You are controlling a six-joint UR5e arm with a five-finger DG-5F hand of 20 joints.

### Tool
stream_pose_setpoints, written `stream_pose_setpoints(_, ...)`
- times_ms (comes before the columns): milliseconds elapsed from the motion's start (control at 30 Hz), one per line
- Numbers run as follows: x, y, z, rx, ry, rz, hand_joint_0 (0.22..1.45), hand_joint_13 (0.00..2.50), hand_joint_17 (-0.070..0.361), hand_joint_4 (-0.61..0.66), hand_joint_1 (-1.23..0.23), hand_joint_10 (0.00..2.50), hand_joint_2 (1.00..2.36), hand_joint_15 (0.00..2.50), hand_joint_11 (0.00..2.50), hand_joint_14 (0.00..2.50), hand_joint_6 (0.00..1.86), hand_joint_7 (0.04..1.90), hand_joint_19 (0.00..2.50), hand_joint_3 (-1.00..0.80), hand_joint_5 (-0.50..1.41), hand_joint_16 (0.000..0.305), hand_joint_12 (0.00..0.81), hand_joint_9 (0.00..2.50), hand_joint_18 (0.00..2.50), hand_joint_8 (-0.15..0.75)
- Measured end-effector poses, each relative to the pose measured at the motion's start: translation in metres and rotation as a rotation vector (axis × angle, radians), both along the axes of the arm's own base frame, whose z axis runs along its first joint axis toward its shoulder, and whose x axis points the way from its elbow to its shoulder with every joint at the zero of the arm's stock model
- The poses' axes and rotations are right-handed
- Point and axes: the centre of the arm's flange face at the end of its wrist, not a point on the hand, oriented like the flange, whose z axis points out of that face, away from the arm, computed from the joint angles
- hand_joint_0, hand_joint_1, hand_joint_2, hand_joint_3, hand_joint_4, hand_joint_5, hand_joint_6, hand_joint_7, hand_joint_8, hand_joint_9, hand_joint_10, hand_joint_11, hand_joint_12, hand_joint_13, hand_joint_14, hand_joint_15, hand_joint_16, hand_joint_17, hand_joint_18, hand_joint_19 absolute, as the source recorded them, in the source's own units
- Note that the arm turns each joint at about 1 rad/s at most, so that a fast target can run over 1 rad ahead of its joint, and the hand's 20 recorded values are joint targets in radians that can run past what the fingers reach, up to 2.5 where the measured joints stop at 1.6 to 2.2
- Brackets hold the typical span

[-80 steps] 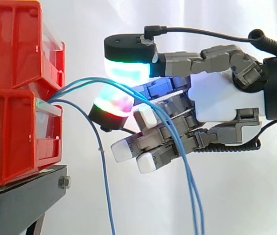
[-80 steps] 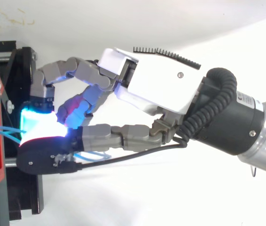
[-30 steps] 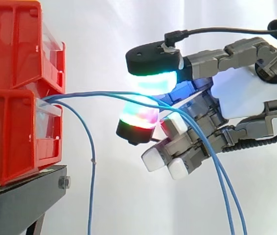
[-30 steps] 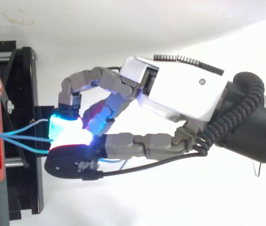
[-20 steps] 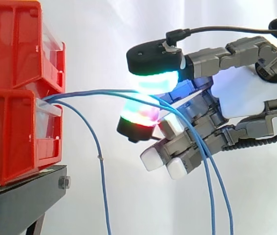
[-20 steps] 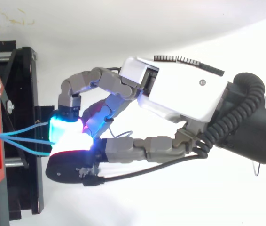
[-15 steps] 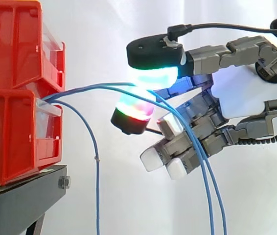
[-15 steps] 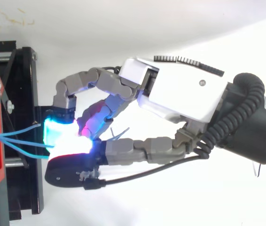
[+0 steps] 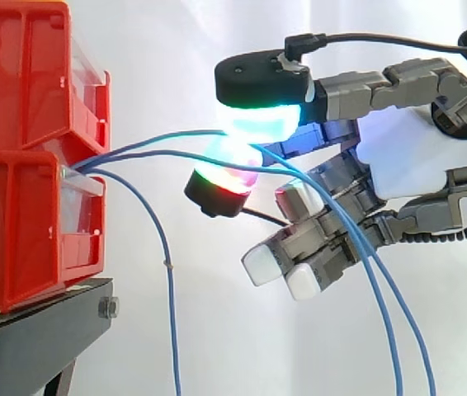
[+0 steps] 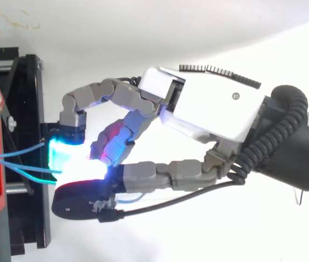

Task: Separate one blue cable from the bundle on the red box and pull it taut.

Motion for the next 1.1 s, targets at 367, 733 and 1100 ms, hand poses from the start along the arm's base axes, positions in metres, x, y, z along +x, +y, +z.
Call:
stream_pose_setpoints(367,0.0,0.0,-0.001,0.025,-0.008,-0.004,0.55,0.85,0.121,-0.34,-0.8,0.0,1.32,0.22,0.24,0.01,0.87,1.19,0.19,0.14,-0.09,0.054,0.479,0.66,0.9,0.283)
stream_pose_setpoints(733,0.0,0.0,-0.001,0.028,-0.008,-0.004,0.52,0.83,0.127,-0.33,-0.79,0.0,1.46,0.2,0.19,0.01,0.86,1.25,0.18,0.11,-0.08,0.057,0.491,0.72,0.86,0.281)
stream_pose_setpoints(1100,-0.006,0.0,-0.013,0.036,0.023,0.006,0.53,0.87,0.123,-0.35,-0.79,0.01,1.45,0.26,0.3,0.01,0.87,1.24,0.2,0.13,-0.08,0.055,0.473,0.83,0.89,0.285)
